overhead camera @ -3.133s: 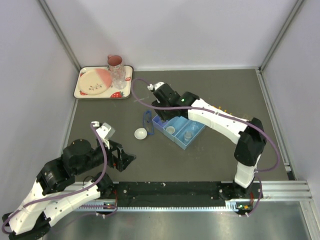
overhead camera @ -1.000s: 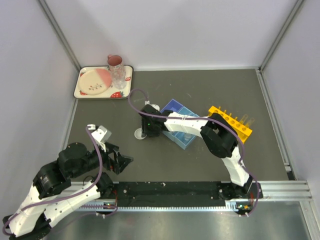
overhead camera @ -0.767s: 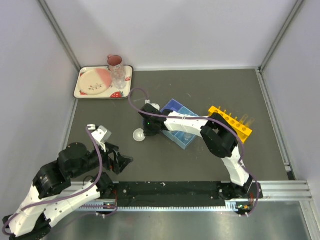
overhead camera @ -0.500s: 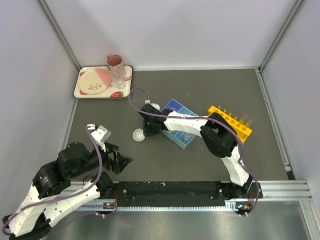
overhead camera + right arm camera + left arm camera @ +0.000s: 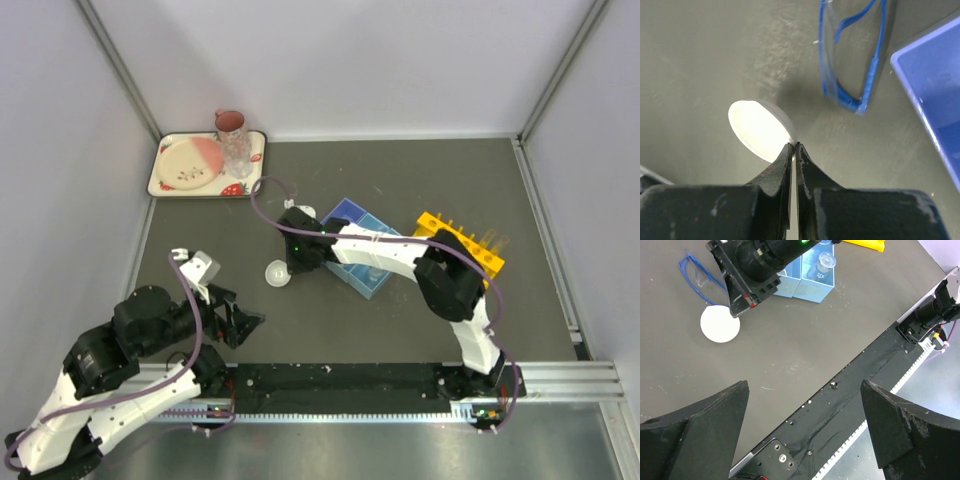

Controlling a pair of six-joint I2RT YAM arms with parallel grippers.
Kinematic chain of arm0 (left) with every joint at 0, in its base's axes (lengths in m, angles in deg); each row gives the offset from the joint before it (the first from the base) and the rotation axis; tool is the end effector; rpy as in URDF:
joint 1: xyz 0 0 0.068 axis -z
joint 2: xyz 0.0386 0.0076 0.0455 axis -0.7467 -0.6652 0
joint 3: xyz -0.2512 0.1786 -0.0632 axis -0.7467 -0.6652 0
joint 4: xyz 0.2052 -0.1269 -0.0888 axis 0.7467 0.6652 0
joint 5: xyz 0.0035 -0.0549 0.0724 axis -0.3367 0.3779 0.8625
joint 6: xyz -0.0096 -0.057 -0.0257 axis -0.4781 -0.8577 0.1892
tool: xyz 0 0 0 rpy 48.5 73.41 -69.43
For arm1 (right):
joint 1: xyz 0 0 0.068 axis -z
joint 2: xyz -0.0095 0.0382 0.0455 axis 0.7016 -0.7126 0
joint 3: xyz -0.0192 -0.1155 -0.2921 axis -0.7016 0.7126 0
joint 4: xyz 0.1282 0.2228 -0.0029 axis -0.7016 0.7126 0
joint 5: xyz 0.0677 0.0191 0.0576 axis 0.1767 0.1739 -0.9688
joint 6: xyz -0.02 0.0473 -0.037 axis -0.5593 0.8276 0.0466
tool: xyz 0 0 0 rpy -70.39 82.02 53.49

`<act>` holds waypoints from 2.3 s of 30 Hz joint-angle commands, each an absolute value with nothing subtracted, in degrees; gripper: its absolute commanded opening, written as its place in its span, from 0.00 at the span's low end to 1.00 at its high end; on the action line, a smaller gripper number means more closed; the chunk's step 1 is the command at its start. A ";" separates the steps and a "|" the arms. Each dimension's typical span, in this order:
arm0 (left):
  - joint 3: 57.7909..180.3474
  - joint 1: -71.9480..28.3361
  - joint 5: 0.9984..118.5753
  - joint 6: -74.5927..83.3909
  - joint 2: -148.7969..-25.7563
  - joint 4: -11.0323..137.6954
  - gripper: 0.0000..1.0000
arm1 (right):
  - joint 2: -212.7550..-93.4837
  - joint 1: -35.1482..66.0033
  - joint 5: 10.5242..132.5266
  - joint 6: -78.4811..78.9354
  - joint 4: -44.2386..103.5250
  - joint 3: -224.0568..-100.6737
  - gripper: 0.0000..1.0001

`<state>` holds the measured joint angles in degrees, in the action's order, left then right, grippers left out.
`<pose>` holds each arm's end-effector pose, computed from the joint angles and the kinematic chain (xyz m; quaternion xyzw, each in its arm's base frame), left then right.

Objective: Organize the chemistry lab equipment

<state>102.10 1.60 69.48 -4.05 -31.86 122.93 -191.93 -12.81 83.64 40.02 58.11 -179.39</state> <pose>0.0053 -0.0043 0.3596 0.2073 0.8041 -0.3108 0.4625 0.2633 0.4040 0.2212 -0.0784 0.9532 0.2053 0.2079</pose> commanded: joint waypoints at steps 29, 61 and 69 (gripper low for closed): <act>105.52 1.44 70.68 -3.53 -33.93 120.45 0.99 | -156.58 8.25 85.50 13.10 68.86 -162.31 0.00; 104.64 1.35 71.04 -2.83 -35.25 120.37 0.99 | -183.22 13.09 88.31 7.83 69.04 -175.94 0.00; 104.56 1.44 70.68 -3.18 -35.16 120.02 0.99 | -185.85 13.18 89.45 7.39 70.09 -177.43 0.00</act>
<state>104.02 1.60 70.51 -3.51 -34.66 122.47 -184.28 12.48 87.57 7.54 70.87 -174.48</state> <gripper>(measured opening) 0.990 0.008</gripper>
